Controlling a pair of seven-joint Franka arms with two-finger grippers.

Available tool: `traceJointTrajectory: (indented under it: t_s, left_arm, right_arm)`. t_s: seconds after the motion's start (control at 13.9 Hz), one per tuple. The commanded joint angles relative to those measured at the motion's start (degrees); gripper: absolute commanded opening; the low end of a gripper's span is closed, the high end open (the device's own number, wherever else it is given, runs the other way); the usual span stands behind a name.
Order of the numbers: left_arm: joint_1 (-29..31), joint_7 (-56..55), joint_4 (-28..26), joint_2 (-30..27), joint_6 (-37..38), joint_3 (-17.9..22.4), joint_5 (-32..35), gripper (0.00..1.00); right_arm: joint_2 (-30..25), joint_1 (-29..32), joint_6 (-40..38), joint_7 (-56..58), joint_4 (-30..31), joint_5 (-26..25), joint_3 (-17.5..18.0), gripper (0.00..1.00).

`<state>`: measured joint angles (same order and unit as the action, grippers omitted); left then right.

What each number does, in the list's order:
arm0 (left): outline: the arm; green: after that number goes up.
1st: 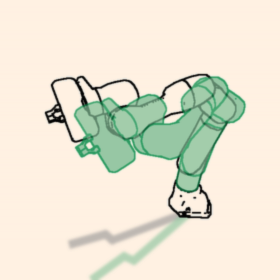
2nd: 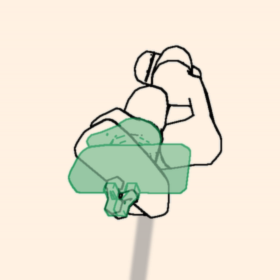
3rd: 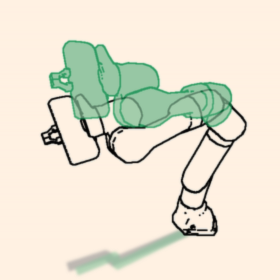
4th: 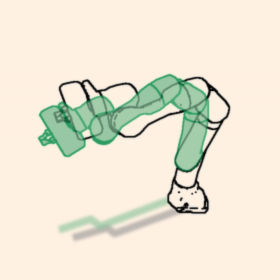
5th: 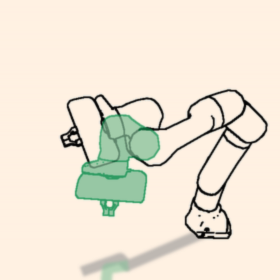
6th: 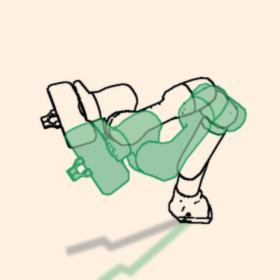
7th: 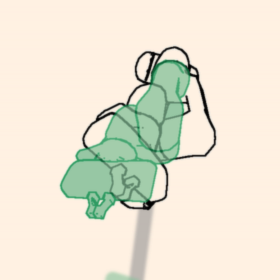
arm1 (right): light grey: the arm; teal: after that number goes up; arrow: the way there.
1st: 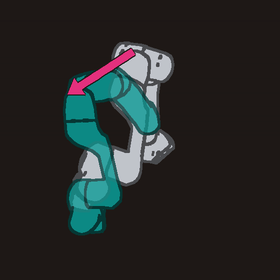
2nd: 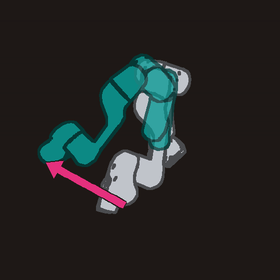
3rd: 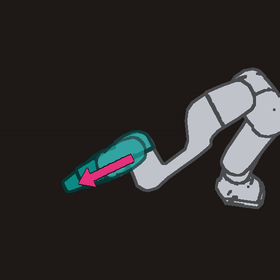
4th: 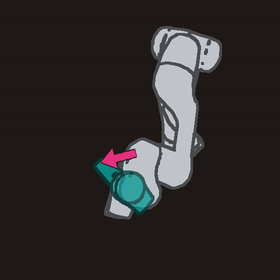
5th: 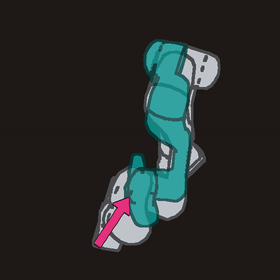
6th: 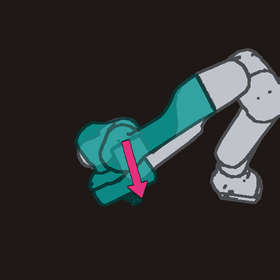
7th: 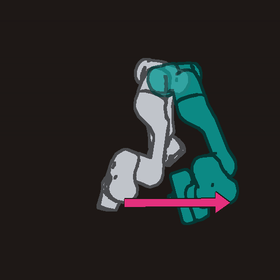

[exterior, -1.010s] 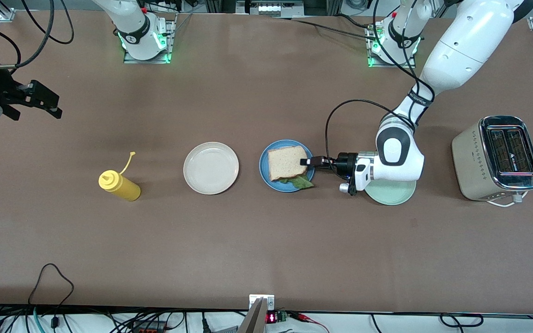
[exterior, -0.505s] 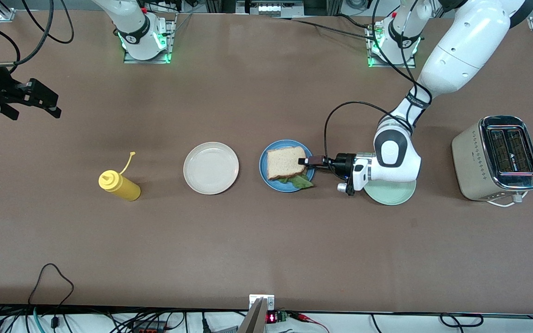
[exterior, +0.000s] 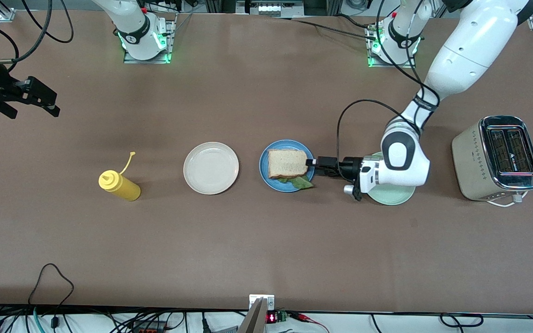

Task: Make sandwich in blue plate with both arms
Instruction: 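Open the left gripper and withdraw it from the sandwich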

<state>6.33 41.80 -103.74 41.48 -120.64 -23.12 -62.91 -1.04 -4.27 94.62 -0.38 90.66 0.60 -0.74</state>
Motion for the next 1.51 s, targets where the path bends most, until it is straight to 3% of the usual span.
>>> traceJointTrajectory:
  t_s: [0.0,0.29,0.72,0.94,1.23,1.44]
  left_arm:
    - [2.36,-5.64,-0.41,-4.9,3.13,0.18,7.33,1.0]
    - [5.18,-16.37,2.74,-8.51,7.68,0.26,25.07,1.0]
    - [7.12,-28.59,8.28,-9.31,13.23,0.53,52.05,1.0]
    - [7.03,-32.65,14.42,-9.66,21.2,0.44,64.89,1.0]
    - [6.5,-36.43,26.1,-10.18,37.64,-0.35,74.05,1.0]
    - [5.72,-36.52,30.09,-13.68,40.66,0.34,75.22,1.0]
  right_arm:
    - [-0.8,-0.3,0.22,0.2,0.04,-0.69,0.3,1.0]
    - [-0.36,-0.48,0.22,-0.32,-1.45,-0.69,0.47,1.0]
    - [-0.36,-0.3,0.22,-0.5,-1.54,-0.43,0.47,1.0]
    - [-0.36,-0.39,-0.05,-0.68,-1.54,-0.43,0.47,1.0]
    - [-0.28,-0.39,-0.13,-0.68,-1.45,-0.52,0.47,1.0]
    - [-0.28,-0.39,-0.22,-0.77,-1.45,-0.52,0.47,1.0]
